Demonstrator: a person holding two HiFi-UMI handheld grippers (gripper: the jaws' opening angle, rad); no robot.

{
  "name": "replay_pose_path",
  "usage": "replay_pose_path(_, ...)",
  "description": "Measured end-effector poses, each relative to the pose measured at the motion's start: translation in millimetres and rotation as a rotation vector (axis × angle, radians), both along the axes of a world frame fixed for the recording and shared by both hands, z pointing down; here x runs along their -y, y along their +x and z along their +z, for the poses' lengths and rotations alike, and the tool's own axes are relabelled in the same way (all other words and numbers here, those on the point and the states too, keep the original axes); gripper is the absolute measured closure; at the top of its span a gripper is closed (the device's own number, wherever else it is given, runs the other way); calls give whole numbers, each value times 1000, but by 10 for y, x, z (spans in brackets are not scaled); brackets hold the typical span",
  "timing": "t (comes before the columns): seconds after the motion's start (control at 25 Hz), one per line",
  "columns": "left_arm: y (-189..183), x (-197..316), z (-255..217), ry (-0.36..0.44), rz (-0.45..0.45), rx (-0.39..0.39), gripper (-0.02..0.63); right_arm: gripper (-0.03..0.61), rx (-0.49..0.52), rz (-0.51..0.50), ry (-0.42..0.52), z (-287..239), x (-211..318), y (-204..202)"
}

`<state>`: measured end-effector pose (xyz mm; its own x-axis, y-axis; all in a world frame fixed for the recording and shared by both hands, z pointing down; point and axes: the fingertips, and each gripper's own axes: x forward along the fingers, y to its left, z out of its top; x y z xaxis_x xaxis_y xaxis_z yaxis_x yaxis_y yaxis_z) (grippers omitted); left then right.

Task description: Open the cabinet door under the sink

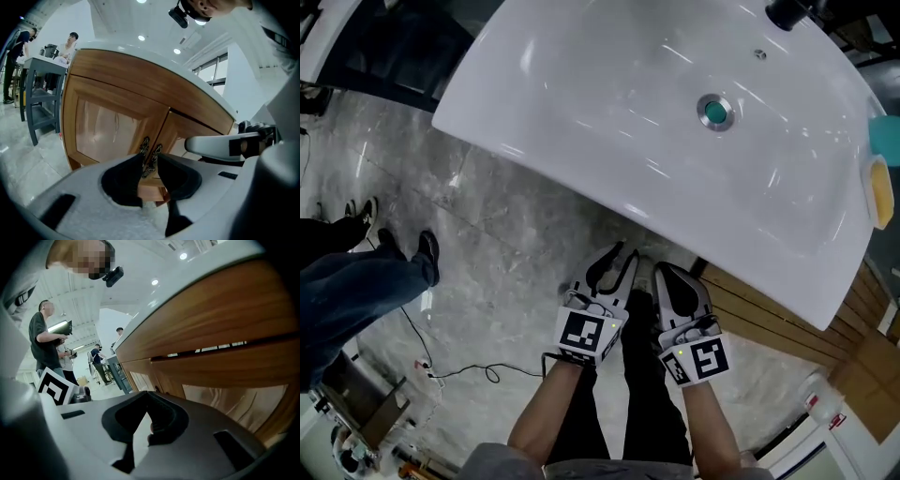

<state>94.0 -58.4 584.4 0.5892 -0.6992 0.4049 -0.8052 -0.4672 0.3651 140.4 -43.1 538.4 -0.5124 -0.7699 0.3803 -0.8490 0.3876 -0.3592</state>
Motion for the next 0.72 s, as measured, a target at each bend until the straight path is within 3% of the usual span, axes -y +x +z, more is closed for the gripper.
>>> replay_pose_path(0.36,125,188,381,-21,4,1,474,569,7,13,-15,164,16,58)
replay_pose_path(0.72,224,379,622,-28,13,-26,472,569,0,13,-28,290,-1,115)
